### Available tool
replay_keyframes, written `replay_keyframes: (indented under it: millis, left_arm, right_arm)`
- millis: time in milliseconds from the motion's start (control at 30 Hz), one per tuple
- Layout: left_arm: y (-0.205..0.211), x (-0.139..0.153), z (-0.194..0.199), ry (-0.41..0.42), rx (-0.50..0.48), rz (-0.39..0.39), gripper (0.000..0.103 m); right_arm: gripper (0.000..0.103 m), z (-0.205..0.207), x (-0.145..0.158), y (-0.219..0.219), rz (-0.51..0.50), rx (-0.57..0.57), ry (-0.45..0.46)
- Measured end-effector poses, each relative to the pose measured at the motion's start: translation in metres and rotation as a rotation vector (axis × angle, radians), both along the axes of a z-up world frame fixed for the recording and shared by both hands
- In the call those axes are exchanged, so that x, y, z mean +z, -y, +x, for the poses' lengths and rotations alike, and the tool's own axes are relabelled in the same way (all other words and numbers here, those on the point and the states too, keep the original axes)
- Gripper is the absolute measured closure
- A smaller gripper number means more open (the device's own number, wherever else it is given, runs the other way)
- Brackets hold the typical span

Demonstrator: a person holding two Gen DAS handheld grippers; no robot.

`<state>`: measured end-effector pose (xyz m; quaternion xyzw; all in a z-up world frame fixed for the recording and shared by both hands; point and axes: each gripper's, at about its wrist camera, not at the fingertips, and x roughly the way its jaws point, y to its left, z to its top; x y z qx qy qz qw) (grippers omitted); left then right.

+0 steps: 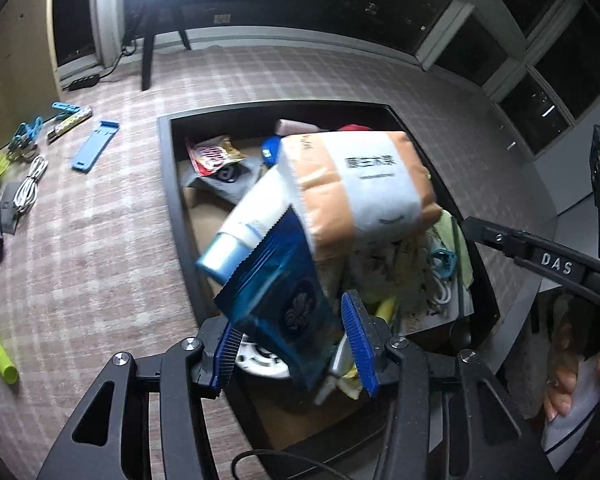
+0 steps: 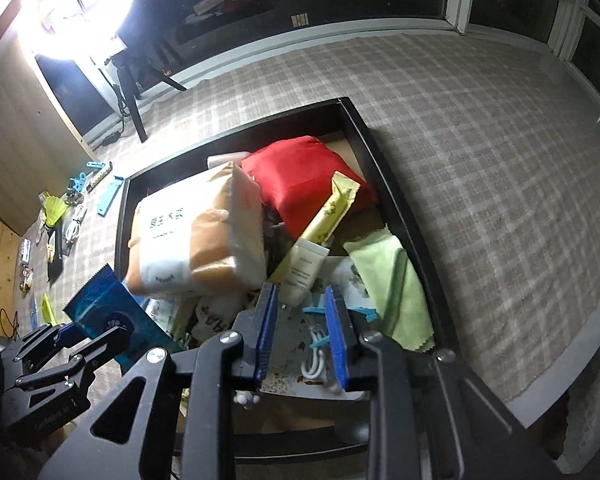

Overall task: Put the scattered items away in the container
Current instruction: 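Carry the pouch and spoon over the black box and drop them in, then move both grippers back to the items on the floor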

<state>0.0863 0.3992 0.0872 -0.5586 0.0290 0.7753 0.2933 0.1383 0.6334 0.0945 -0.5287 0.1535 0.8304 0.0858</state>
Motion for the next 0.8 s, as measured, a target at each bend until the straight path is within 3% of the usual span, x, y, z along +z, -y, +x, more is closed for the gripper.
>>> replay_keyframes:
  millis: [300, 500, 800]
  left_arm:
    - [0.001, -0.009, -0.017, 0.005, -0.003, -0.013, 0.061]
    - [0.009, 0.004, -0.027, -0.036, 0.021, -0.017, 0.061]
    - [0.061, 0.014, -0.037, -0.07, 0.098, -0.042, 0.061]
  right_arm:
    - [0.078, -0.007, 0.005, 0.001, -0.012, -0.002, -0.007]
    - [0.078, 0.003, 0.009, 0.01, -0.003, -0.015, -0.01]
    - [0.078, -0.004, 0.027, 0.046, -0.011, 0.045, -0.057]
